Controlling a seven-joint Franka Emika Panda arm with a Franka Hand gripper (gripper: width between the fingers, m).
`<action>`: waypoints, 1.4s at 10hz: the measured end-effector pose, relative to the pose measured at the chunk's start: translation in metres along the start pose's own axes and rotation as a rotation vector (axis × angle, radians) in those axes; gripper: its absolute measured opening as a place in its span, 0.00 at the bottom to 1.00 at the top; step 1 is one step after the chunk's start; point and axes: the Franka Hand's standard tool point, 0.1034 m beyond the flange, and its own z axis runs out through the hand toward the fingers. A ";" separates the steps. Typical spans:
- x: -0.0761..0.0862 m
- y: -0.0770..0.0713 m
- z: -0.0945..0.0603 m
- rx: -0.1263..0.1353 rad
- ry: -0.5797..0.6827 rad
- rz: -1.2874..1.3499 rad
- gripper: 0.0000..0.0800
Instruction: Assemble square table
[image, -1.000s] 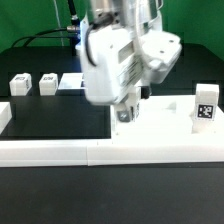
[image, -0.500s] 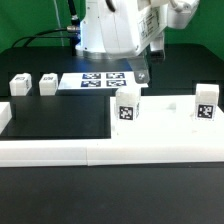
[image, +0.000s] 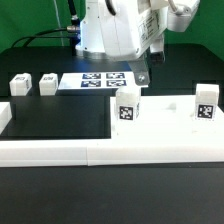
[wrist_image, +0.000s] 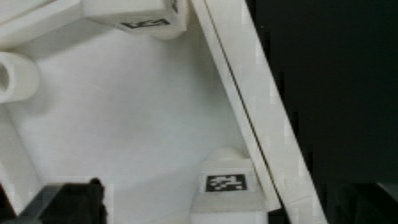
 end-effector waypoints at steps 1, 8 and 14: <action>0.000 -0.001 0.000 0.004 -0.001 -0.060 0.81; 0.003 0.008 -0.003 0.042 0.014 -0.683 0.81; 0.024 0.022 0.015 -0.017 0.061 -1.292 0.81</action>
Offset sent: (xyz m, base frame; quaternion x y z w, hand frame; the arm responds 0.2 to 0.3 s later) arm -0.0235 0.0147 0.0098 -0.0133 -0.0080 -0.3638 0.9314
